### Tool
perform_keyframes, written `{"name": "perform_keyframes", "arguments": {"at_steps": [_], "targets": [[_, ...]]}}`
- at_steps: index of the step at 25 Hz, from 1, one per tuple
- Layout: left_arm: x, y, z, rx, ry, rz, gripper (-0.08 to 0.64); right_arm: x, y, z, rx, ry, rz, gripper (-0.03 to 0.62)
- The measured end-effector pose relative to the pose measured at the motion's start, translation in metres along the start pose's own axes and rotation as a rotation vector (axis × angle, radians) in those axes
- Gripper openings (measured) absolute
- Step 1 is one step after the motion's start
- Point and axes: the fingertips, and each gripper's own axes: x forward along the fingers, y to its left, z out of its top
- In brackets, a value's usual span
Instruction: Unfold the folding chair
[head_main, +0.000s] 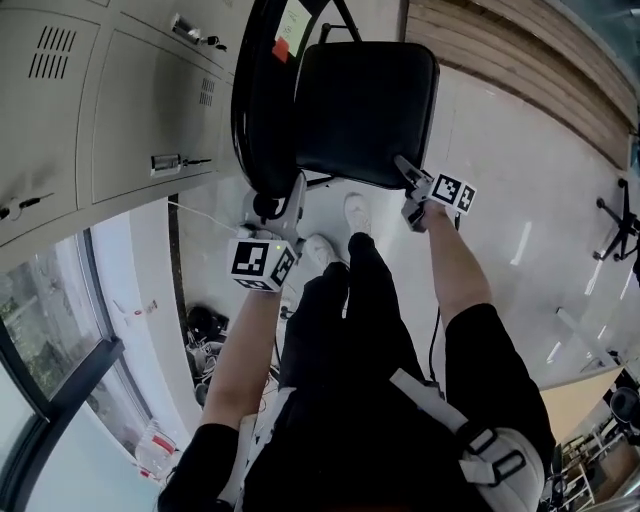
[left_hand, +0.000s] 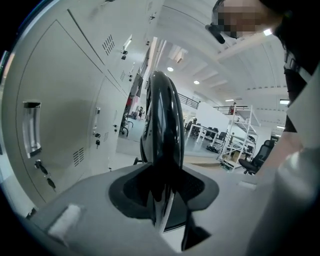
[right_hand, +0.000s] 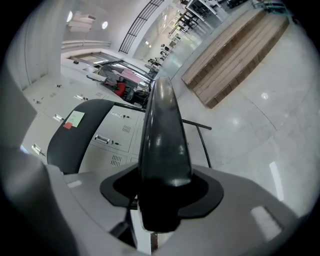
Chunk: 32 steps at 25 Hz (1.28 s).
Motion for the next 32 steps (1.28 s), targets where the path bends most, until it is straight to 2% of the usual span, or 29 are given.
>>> {"name": "perform_keyframes", "arguments": {"at_steps": [4,7,10,13,18,22,25,28,30,32], "targets": [[0.012,-0.027,-0.01,0.032,0.008,-0.046,0.143,-0.005,-0.025,0.002,0.029,-0.022,0.012,0.232],[0.018,-0.032,-0.011,0.005,-0.011,-0.009,0.135,-0.006,-0.033,0.007,0.024,-0.042,0.056,0.224],[0.019,-0.024,-0.01,-0.008,-0.032,0.027,0.124,-0.003,-0.033,0.01,0.012,-0.049,0.087,0.222],[0.017,-0.017,-0.011,-0.003,-0.044,0.02,0.123,-0.002,-0.036,0.007,0.007,-0.058,0.108,0.222],[0.012,0.018,-0.012,-0.04,-0.087,0.038,0.114,0.008,-0.047,-0.005,0.027,-0.049,0.114,0.233],[0.014,0.035,-0.01,0.0,-0.072,0.061,0.104,0.015,-0.056,-0.006,-0.015,-0.036,0.092,0.255],[0.017,0.043,-0.009,0.029,-0.078,0.071,0.101,0.016,-0.063,-0.002,-0.1,-0.028,-0.032,0.337],[0.016,0.048,-0.011,0.032,-0.083,0.102,0.095,0.01,-0.067,0.005,-0.29,-0.011,-0.267,0.395],[0.014,0.049,-0.014,0.019,-0.074,0.11,0.095,0.004,-0.063,0.012,-0.514,0.014,-0.455,0.452],[0.014,0.049,-0.017,0.007,-0.058,0.108,0.095,0.004,-0.047,0.018,-0.842,0.04,-0.611,0.501]]}}
